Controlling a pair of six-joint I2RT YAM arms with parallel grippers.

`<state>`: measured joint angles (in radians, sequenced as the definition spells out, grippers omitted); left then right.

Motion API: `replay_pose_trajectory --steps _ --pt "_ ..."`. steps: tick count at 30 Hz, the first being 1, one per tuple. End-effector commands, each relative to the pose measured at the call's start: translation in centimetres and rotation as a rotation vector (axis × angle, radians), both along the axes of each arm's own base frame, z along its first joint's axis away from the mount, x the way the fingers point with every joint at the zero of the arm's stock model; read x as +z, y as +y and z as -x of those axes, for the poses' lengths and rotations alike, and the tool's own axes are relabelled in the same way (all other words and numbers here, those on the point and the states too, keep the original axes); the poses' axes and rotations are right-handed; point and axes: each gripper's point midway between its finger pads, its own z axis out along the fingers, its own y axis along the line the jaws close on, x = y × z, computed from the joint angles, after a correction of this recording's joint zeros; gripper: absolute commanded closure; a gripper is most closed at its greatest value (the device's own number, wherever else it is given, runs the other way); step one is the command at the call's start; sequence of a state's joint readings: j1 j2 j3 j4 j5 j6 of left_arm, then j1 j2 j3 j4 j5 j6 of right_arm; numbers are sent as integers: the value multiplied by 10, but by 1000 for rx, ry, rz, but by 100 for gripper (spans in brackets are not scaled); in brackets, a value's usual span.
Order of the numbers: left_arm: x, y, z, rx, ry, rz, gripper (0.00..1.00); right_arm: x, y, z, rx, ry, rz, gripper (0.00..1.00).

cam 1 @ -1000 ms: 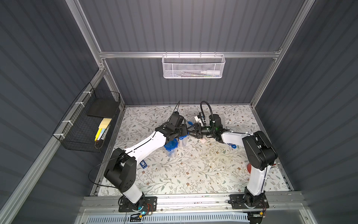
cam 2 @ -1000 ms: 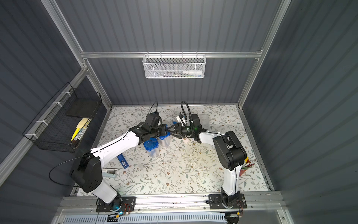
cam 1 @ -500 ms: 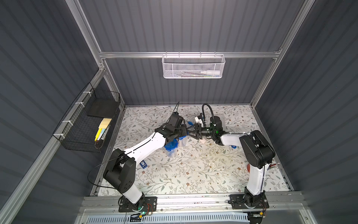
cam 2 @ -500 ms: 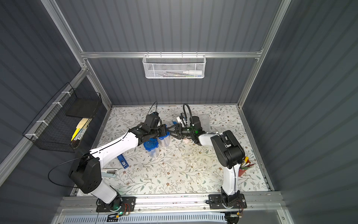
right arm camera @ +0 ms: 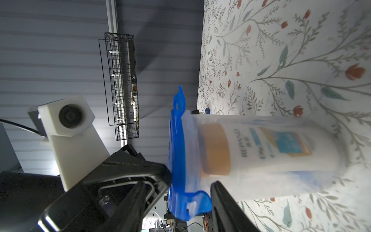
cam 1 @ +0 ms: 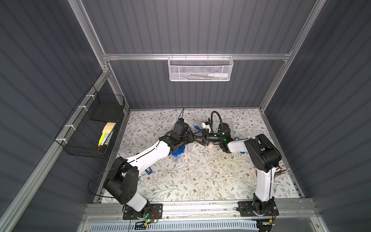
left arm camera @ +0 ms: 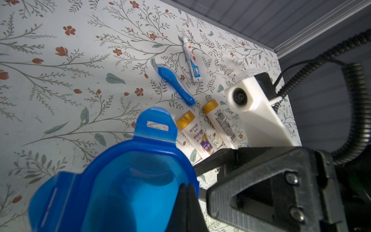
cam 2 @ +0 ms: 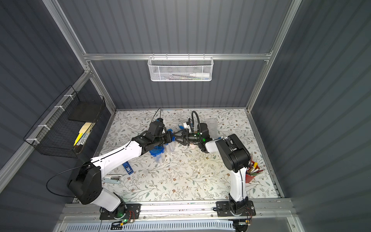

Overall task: Take out toiletry kits
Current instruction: Unfasten the latch on the container.

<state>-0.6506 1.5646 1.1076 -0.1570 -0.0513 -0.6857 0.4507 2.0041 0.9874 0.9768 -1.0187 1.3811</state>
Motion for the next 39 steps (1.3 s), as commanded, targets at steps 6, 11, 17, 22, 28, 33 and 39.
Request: replay_pose_trajectory --steps 6,11,17,22,28,33,39 --pt "-104 48 54 41 317 -219 100 59 2 12 48 -172 -117 47" --pt "-115 52 59 46 340 -222 100 66 -1 15 47 -180 -126 48" --pt "-126 55 61 53 362 -220 100 74 -3 18 48 -191 -137 48" --pt "-132 56 61 53 376 -219 100 81 -7 20 41 -203 -142 48" --pt "-131 56 60 54 377 -213 100 93 -12 23 36 -226 -148 48" --pt "-129 57 60 55 376 -211 100 105 -17 25 28 -249 -154 48" --pt "-97 42 44 31 320 -168 100 105 -22 28 -4 -300 -31 50"
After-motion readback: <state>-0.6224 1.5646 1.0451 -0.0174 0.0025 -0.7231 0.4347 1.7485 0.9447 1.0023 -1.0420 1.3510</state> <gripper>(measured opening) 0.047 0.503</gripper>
